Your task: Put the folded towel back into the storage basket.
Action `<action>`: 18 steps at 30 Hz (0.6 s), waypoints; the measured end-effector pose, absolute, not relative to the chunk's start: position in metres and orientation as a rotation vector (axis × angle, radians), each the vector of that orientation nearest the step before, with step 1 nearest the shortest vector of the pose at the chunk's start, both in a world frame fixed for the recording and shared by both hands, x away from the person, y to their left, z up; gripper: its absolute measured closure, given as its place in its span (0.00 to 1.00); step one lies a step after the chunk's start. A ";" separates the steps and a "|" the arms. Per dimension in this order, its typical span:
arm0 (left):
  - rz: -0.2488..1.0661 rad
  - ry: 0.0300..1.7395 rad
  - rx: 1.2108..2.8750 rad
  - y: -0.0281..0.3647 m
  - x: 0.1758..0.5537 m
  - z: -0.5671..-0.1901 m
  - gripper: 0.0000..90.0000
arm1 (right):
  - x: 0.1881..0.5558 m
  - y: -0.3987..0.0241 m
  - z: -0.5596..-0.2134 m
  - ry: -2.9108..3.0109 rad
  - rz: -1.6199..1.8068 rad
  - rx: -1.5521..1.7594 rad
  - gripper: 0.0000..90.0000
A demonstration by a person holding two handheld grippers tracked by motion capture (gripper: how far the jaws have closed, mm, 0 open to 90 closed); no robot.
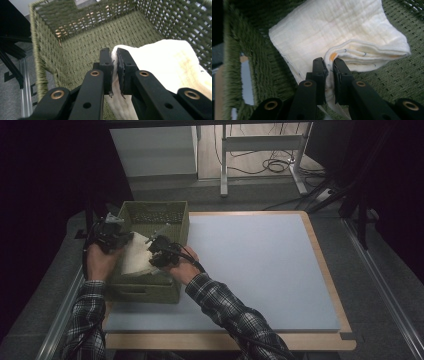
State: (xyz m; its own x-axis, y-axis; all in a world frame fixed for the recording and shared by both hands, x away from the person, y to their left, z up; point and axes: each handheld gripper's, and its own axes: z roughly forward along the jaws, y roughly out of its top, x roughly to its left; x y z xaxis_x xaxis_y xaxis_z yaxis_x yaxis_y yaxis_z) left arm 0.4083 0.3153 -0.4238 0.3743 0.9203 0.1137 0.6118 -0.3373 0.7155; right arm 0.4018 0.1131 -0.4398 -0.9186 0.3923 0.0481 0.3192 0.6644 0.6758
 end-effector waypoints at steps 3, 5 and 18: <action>0.696 1.315 2.076 0.313 0.410 -0.429 0.92 | 0.401 0.116 -0.443 2.779 1.074 0.581 0.90; 0.695 1.315 2.090 0.311 0.412 -0.431 0.92 | 0.401 0.118 -0.445 2.783 1.052 0.575 0.90; 0.671 1.335 2.156 0.304 0.422 -0.447 0.87 | 0.400 0.125 -0.454 2.797 0.964 0.560 0.79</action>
State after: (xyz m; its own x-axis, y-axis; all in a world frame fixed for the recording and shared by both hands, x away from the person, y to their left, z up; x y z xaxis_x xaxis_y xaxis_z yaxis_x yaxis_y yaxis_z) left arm 0.4215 0.3035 -0.4467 0.3938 0.9084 0.1405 0.6552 -0.3846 0.6502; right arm 0.4004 0.1245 -0.4541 -0.9226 0.3859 -0.0026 0.3024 0.7271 0.6164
